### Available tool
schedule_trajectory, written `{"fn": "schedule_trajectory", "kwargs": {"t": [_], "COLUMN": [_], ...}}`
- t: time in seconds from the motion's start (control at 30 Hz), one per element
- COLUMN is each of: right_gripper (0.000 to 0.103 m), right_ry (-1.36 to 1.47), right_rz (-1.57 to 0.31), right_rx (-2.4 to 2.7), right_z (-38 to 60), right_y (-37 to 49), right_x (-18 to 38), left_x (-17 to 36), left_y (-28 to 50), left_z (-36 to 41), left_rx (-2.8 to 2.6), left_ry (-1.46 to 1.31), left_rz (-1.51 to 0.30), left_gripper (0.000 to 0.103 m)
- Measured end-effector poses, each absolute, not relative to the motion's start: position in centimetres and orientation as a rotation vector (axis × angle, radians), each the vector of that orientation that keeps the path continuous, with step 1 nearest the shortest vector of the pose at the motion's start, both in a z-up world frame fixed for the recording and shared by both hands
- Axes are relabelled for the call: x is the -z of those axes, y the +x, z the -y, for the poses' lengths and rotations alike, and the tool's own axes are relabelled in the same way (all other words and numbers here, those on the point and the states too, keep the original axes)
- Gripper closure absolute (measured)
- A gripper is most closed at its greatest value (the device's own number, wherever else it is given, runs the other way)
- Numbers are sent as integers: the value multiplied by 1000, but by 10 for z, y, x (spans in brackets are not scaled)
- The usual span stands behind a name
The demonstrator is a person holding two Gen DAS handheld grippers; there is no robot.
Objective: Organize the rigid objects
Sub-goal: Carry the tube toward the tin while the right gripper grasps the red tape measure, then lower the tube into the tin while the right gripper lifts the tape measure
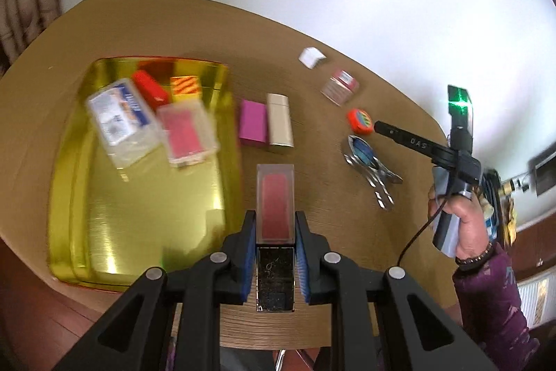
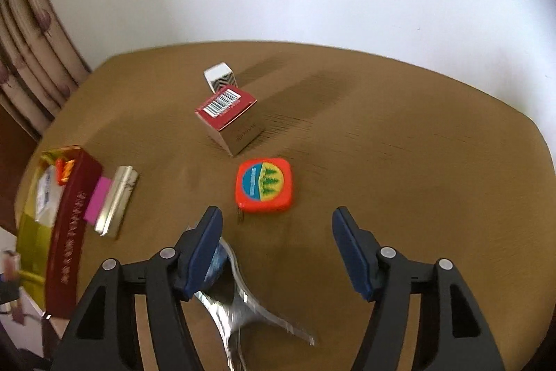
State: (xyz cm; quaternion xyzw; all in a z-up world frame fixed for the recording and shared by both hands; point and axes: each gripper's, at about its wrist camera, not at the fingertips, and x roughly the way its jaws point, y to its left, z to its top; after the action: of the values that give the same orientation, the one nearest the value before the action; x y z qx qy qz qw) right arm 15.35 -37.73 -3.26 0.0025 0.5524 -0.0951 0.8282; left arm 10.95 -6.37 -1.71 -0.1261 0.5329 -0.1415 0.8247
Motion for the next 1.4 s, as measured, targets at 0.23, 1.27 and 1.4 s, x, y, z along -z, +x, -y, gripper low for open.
{"fn": "schedule_trajectory", "kwargs": {"t": [0.23, 1.27, 1.4], "right_gripper": [40, 60, 60], "right_ry": [-16, 77, 83], "right_rz": [-1226, -1033, -1065], "right_rx": [229, -89, -228], "right_z": [378, 265, 206], "right_y": [175, 126, 127], "right_x": [55, -40, -28], "left_x": [18, 43, 28], "left_y": [110, 163, 167], "left_z": [19, -40, -41], "left_rx": [219, -35, -42], "left_ry": [-319, -139, -130], "left_rz": [-1127, -1095, -1054], "left_gripper": [83, 81, 69]}}
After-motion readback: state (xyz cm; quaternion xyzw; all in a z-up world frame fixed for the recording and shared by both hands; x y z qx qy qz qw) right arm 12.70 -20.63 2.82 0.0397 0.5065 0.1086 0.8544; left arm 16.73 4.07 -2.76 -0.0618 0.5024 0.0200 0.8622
